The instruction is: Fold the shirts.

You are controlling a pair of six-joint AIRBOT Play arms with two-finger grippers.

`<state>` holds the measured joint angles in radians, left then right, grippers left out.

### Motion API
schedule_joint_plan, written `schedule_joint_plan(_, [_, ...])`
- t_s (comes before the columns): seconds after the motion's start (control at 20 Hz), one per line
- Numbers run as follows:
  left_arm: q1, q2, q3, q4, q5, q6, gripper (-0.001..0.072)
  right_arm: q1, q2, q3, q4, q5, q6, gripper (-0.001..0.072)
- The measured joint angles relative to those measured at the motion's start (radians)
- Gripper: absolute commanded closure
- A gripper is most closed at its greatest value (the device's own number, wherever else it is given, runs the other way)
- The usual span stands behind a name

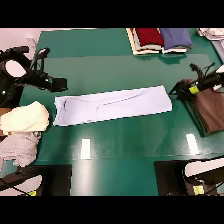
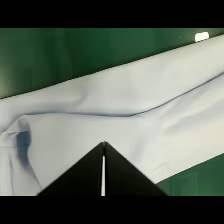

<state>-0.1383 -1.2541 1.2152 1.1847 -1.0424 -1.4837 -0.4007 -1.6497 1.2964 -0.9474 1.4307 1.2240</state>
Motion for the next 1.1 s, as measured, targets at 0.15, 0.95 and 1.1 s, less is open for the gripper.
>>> schedule_joint_plan(0.15, [-0.060,-0.004,0.000,-0.011,0.021,-0.009,0.0685,0.005,-0.034,-0.050,0.059,-0.031,-0.030,0.0191])
schedule_joint_plan(0.95, [-0.393,-0.416,0.184,-0.139,0.274,-0.056,0.0686,0.252,0.151,0.259,0.092,-0.021,-0.055,0.0696])
schedule_joint_plan(1.1, [-0.426,-0.506,0.243,-0.151,0.274,-0.056,0.0686,0.349,0.183,0.358,0.092,-0.017,-0.010,0.0695])
